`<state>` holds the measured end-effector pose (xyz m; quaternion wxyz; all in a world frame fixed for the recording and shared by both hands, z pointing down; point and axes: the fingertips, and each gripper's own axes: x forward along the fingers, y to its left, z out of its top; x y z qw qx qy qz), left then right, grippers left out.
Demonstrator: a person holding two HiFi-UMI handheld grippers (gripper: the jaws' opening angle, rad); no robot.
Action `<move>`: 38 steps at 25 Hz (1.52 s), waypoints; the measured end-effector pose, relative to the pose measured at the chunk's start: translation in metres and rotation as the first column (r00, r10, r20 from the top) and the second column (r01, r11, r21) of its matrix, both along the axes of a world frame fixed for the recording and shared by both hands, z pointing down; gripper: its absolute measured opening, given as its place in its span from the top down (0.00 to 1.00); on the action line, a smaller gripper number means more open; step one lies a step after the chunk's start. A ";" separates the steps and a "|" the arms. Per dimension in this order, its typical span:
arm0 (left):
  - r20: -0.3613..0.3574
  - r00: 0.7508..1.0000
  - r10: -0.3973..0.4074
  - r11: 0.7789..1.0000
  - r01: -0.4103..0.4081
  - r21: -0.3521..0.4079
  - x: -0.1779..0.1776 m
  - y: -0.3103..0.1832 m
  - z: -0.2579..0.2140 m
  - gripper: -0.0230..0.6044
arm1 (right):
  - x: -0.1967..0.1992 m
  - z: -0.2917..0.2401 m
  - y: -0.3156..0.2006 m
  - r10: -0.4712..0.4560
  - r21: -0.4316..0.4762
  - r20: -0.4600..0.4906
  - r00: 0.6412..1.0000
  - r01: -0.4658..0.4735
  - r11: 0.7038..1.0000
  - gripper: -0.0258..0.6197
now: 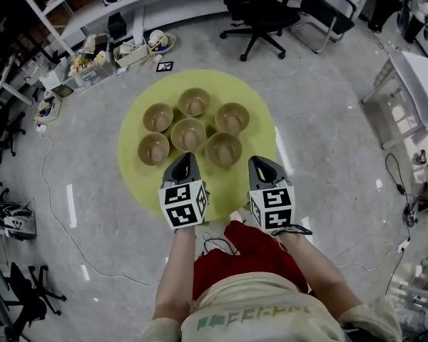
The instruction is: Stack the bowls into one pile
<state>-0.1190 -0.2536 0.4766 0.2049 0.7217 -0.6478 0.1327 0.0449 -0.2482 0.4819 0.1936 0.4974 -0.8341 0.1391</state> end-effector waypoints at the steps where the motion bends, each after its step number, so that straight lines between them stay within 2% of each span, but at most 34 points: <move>1: 0.001 1.000 0.008 1.000 -0.008 0.009 0.000 0.003 -0.002 0.93 | 0.000 -0.001 0.003 0.002 0.003 -0.001 1.000 -0.002 1.000 0.90; 9: -0.022 0.999 0.046 0.998 -0.044 0.049 -0.005 0.031 -0.019 0.93 | -0.010 -0.024 0.027 0.019 0.067 0.008 1.000 -0.020 0.998 0.90; 20: -0.016 0.996 0.088 0.990 -0.086 0.112 -0.012 0.077 -0.037 0.93 | -0.018 -0.038 0.072 0.053 0.120 0.023 0.998 -0.055 0.991 0.91; 28: -0.014 0.991 0.137 0.981 -0.133 0.143 -0.015 0.116 -0.048 0.93 | -0.026 -0.042 0.113 0.081 0.141 0.024 0.996 -0.084 0.986 0.91; 38: -0.018 0.987 0.157 0.970 -0.151 0.192 -0.038 0.180 -0.055 0.93 | -0.048 -0.049 0.179 0.081 0.194 0.034 0.996 -0.086 0.977 0.91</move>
